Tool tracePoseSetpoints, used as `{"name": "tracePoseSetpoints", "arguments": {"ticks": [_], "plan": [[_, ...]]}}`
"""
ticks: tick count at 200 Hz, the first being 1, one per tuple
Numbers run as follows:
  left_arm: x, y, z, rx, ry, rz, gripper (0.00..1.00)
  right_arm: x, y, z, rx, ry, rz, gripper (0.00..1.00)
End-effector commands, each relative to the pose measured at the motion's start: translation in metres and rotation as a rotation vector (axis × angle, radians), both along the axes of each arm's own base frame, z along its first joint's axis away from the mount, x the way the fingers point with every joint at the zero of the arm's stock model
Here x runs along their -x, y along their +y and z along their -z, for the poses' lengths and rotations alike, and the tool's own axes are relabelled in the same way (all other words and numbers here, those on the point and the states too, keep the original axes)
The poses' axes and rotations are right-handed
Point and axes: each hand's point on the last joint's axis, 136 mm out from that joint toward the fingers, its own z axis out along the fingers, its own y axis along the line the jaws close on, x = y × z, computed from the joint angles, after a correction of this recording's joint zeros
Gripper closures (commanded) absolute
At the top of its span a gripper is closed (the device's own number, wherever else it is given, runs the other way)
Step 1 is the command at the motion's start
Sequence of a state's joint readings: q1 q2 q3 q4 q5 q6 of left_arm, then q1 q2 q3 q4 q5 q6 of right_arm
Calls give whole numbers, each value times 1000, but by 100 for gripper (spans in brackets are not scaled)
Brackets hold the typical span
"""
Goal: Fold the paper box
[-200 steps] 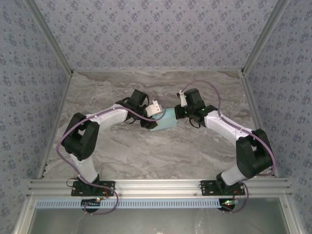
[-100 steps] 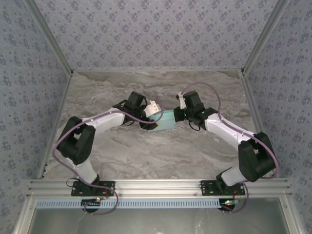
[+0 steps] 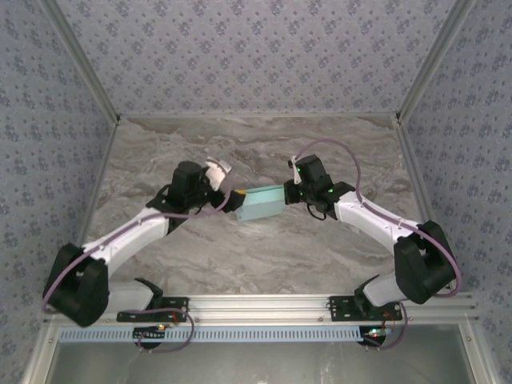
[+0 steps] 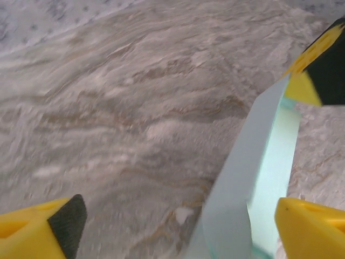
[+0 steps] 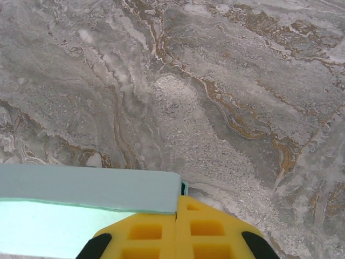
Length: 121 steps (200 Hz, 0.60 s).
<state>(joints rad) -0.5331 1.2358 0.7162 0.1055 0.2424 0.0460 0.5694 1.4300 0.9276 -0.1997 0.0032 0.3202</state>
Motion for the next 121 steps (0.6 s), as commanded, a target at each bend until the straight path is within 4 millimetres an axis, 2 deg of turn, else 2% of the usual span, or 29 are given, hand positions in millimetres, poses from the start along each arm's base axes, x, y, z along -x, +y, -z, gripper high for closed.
{"name": "tracePoseSetpoints", "arguments": {"ticks": [1,21,50,78,121], "plan": [[-11,17,-10,93,15,-202,16,12,-16,13,76,56,69,100],[-3,17,-5,122,58,-246,22,12,-22,11,92,49,131,100],[11,7,-12,157,-8,-226,25,11,-30,5,103,29,209,100],[3,4,-7,95,-45,-226,33,11,-34,2,109,19,254,100],[-2,-27,-10,72,-77,-107,32,12,-43,-4,143,-5,299,100]]}}
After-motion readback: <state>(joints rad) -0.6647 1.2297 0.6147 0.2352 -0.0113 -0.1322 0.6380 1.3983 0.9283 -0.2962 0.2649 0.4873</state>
